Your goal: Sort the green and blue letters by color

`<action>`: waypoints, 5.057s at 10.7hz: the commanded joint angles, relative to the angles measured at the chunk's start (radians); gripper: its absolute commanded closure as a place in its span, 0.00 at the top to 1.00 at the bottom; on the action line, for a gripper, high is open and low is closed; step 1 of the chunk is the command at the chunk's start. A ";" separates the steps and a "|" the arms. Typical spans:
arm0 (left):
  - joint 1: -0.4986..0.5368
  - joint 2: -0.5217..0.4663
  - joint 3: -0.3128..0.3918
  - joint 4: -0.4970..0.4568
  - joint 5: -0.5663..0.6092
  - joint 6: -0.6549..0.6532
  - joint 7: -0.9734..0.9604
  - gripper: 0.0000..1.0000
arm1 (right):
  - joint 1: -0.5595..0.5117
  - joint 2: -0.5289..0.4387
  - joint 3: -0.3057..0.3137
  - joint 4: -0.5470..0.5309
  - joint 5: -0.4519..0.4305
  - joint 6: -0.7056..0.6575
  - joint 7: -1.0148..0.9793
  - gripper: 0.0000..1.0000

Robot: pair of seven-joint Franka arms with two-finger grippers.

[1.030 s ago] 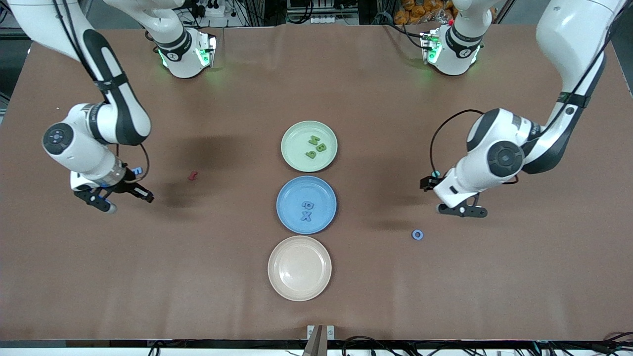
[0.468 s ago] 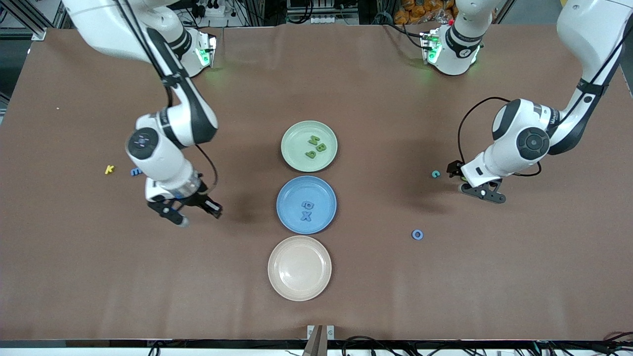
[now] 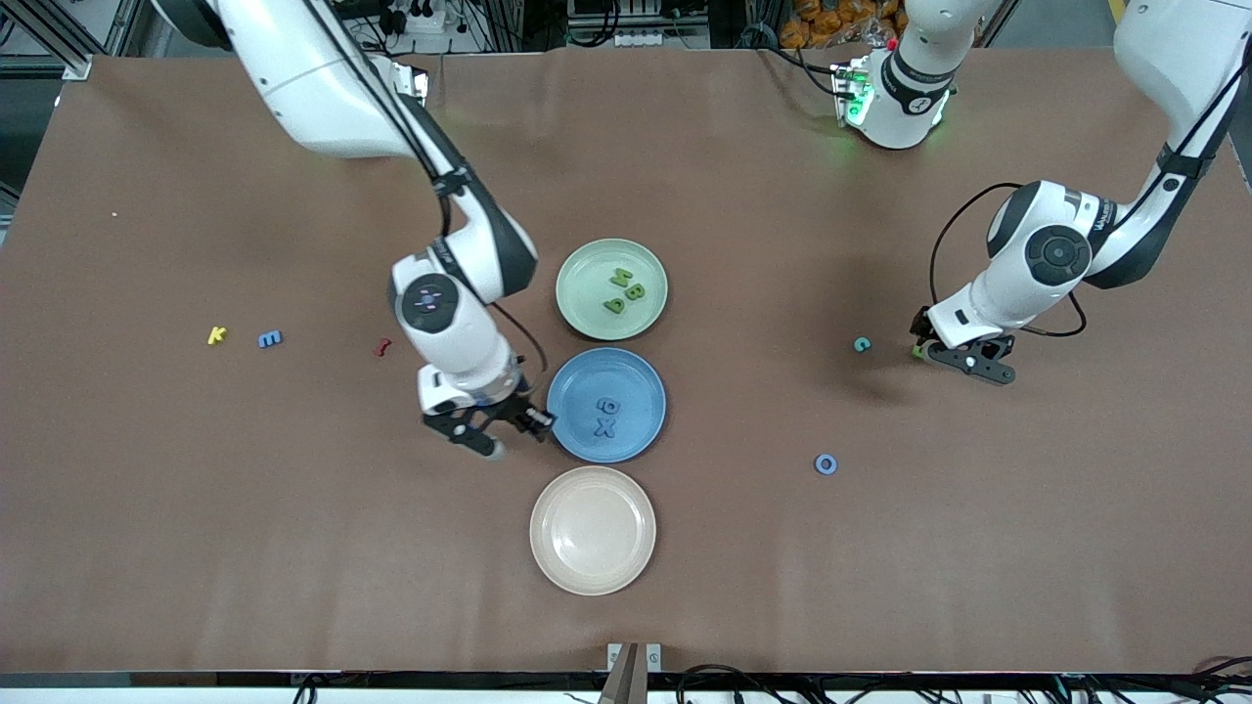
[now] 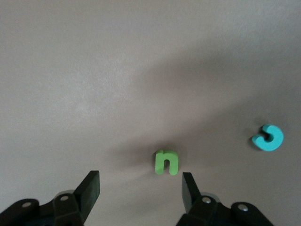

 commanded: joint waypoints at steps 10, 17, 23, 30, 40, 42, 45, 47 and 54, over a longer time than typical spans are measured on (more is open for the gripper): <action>0.043 0.073 -0.015 -0.052 0.033 0.109 0.085 0.67 | 0.022 0.039 -0.023 0.106 -0.067 -0.175 0.158 1.00; 0.043 0.106 -0.009 -0.029 0.056 0.108 0.086 0.46 | -0.388 -0.110 -0.021 -0.075 -0.074 -0.247 -0.220 1.00; 0.041 0.100 0.002 -0.021 0.062 0.106 0.080 0.00 | -0.638 -0.226 -0.024 -0.239 -0.074 -0.256 -0.214 1.00; 0.030 0.056 -0.329 0.086 -0.011 -0.128 -0.374 0.00 | -0.713 -0.424 -0.063 -0.632 -0.074 0.015 -0.081 1.00; -1.145 0.301 0.131 0.523 -0.095 -0.133 -1.386 0.00 | -0.716 -0.438 -0.061 -0.871 -0.072 0.247 0.039 1.00; -1.218 0.335 0.186 0.584 -0.098 -0.133 -1.414 0.12 | -0.726 -0.440 -0.060 -0.890 -0.074 0.262 0.039 0.98; -1.215 0.332 0.186 0.624 -0.108 -0.136 -1.440 1.00 | -0.746 -0.428 -0.058 -0.922 -0.075 0.334 0.029 0.59; -1.168 0.268 0.187 0.628 -0.096 -0.167 -1.414 1.00 | -0.758 -0.411 -0.056 -0.936 -0.100 0.377 0.019 0.53; -0.832 0.035 0.177 0.640 -0.118 -0.314 -0.956 1.00 | -0.772 -0.409 -0.047 -0.927 -0.127 0.374 -0.031 0.00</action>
